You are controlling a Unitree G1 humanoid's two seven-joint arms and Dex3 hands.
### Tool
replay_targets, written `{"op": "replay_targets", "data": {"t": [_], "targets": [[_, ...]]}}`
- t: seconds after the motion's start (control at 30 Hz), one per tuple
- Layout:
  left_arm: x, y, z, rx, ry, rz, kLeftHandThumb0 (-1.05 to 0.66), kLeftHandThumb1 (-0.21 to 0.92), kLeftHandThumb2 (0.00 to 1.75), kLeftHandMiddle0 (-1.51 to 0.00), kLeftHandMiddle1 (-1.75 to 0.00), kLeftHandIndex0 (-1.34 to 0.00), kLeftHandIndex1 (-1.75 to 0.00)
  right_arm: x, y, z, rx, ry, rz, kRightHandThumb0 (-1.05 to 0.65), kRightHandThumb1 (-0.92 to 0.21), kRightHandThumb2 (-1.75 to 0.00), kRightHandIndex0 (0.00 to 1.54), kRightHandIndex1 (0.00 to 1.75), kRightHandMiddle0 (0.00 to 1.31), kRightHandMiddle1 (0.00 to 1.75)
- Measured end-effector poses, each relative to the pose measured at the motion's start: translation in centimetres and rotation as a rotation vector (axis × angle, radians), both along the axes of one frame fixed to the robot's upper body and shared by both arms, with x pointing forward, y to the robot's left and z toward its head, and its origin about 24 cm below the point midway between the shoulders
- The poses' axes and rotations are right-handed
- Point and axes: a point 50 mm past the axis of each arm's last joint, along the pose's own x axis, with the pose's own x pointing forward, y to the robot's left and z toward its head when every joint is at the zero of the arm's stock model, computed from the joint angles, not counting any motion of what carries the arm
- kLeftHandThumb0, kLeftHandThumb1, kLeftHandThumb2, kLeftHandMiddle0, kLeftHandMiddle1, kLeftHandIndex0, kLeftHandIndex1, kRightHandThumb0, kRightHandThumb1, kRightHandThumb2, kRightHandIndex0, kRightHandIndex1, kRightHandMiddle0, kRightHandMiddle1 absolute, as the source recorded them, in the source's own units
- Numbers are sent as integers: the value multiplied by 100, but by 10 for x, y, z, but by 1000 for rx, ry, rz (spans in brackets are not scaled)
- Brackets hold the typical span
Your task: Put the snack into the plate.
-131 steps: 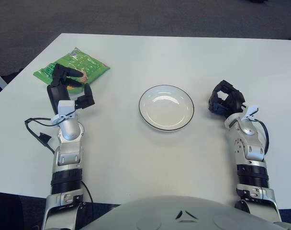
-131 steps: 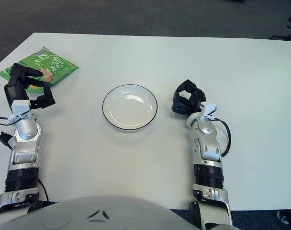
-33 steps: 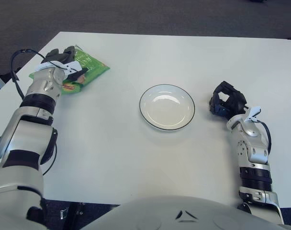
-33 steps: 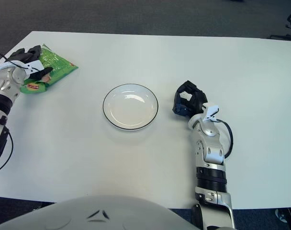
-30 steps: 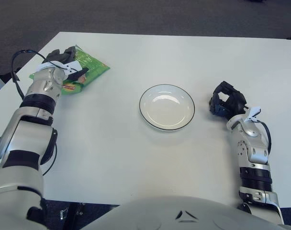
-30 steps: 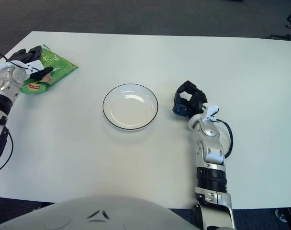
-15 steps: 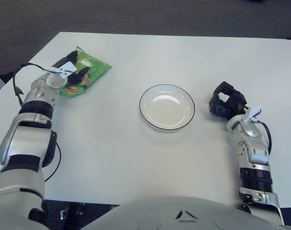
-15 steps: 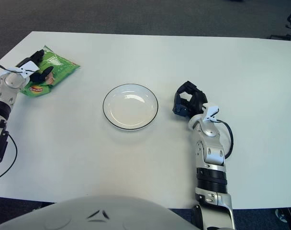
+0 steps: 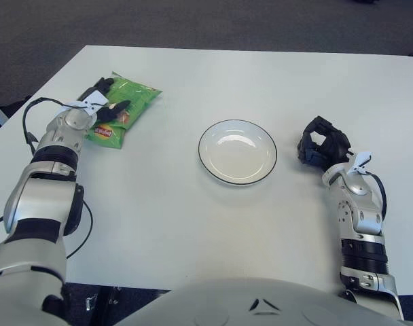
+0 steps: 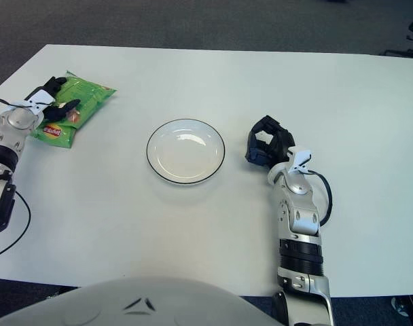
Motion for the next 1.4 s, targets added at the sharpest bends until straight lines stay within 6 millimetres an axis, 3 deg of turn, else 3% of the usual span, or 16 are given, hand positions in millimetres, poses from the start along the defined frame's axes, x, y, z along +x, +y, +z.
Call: {"op": "replay_targets", "data": {"t": [0.13, 0.33, 0.47, 0.5, 0.53, 0.6, 0.67, 0.73, 0.83, 0.87, 0.9, 1.03, 1.4], "targets": [[0, -4, 0, 25, 5, -37, -81, 80, 41, 0, -60, 0, -79, 0, 0, 0, 0, 0, 0, -48, -33, -130, 128, 175, 60, 175], [-1, -7, 0, 107, 6, -107, -85, 79, 42, 0, -54, 0, -82, 0, 0, 0, 0, 0, 2, -48, -33, -130, 128, 175, 60, 175], [-2, -9, 0, 202, -5, -155, -85, 76, 41, 0, -96, 0, -88, 0, 0, 0, 0, 0, 2, -48, -33, -130, 128, 175, 60, 175], [-2, -9, -1, 221, -9, -160, -82, 73, 44, 0, -113, 0, -94, 0, 0, 0, 0, 0, 3, -48, -33, -130, 128, 175, 60, 175], [-2, -10, -1, 232, -13, -160, -81, 70, 47, 0, -120, 0, -97, 0, 0, 0, 0, 0, 3, -48, -33, -130, 128, 175, 60, 175], [-2, -10, -2, 246, -21, -155, -70, 53, 67, 0, -145, 0, -115, 0, 0, 0, 1, 0, 4, -48, -33, -130, 128, 175, 60, 175], [-2, -9, -3, 258, -30, -146, -59, 41, 83, -4, -159, 0, -138, 0, 0, 0, 1, 0, 5, -48, -33, -130, 128, 175, 60, 175], [-2, -9, -3, 271, -44, -140, -42, 31, 102, -18, -168, -3, -160, -1, 1, 0, 2, 0, 6, -48, -33, -130, 128, 175, 60, 175], [-2, -10, -2, 312, -76, -140, 15, 37, 113, -43, -171, -21, -170, -1, 1, 0, 2, 1, 6, -48, -33, -130, 128, 175, 60, 175], [-1, -11, -2, 327, -87, -140, 21, 37, 115, -45, -171, -25, -171, -1, 1, 0, 2, 1, 6, -48, -33, -130, 128, 175, 60, 175], [-1, -11, -2, 341, -99, -138, 30, 35, 121, -50, -172, -38, -172, -1, 1, 0, 3, 1, 7, -48, -33, -130, 128, 175, 60, 175], [0, -13, -1, 379, -140, -122, 46, 25, 137, -64, -174, -67, -174, -1, 1, 0, 3, 2, 7, -48, -33, -130, 128, 175, 61, 175], [5, -17, 3, 349, -191, -41, 52, 19, 147, -71, -175, -91, -175, -1, 1, 0, 6, 3, 14, -48, -33, -130, 128, 175, 60, 175]]}}
